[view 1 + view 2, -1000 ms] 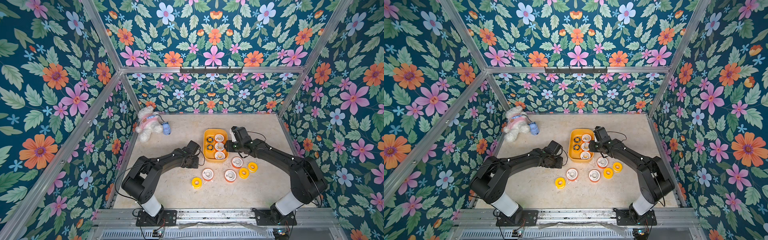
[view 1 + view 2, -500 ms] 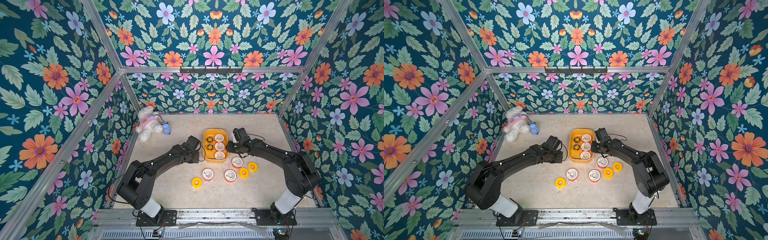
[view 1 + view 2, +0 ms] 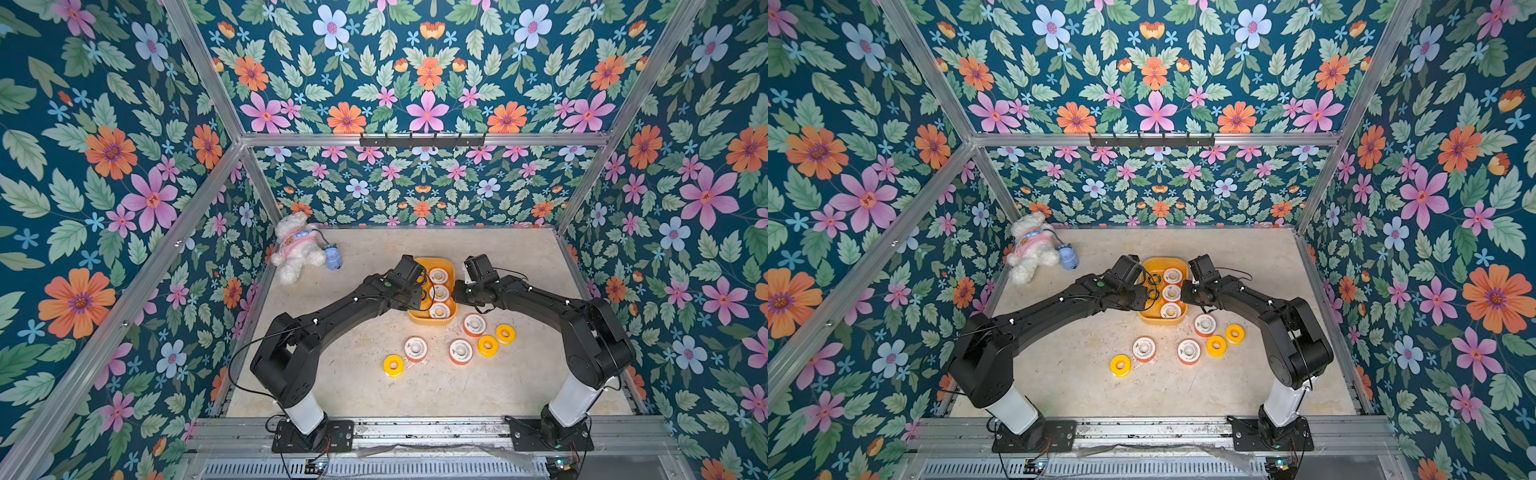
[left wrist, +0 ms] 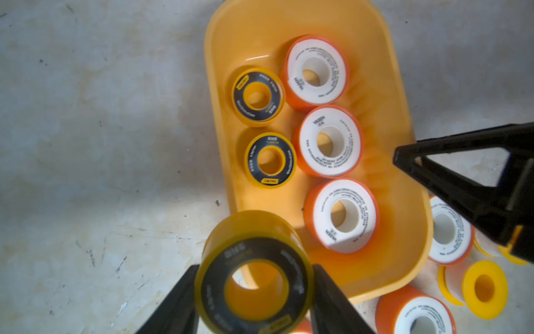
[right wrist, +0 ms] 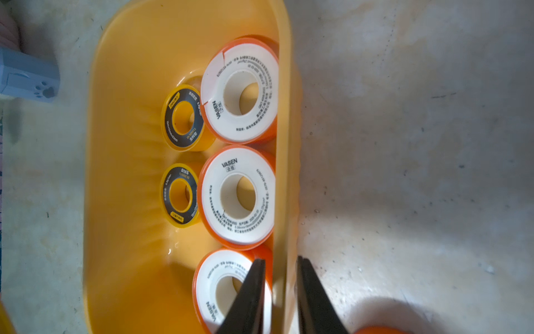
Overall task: Put the sealing tape into the storage box
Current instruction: Place the sealing tape in the storage box.
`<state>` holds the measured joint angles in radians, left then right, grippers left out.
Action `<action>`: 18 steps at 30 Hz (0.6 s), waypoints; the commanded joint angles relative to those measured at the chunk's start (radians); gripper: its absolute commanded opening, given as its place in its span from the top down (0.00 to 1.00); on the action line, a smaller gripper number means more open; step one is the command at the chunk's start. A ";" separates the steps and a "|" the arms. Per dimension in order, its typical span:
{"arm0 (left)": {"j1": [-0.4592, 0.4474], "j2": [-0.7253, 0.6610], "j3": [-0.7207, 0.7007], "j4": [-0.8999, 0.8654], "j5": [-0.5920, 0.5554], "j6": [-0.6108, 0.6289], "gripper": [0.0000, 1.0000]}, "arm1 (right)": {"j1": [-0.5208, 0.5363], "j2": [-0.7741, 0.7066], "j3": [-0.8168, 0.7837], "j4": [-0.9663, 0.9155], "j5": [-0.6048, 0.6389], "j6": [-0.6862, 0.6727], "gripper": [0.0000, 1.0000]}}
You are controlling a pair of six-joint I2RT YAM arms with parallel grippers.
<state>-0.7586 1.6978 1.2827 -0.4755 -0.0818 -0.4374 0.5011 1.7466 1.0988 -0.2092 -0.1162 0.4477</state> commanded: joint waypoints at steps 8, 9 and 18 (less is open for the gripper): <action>-0.055 0.151 0.148 -0.089 -0.034 0.075 0.41 | 0.000 0.014 0.008 -0.001 0.005 0.005 0.75; -0.058 0.166 0.163 -0.108 -0.041 0.077 0.41 | 0.000 0.014 0.010 -0.003 0.006 0.003 0.75; -0.068 0.243 0.218 -0.183 -0.067 0.087 0.42 | 0.001 0.019 0.010 -0.006 0.012 0.003 0.75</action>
<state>-0.8249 1.9373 1.4929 -0.6205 -0.1314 -0.3626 0.5011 1.7603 1.1042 -0.2131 -0.1146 0.4480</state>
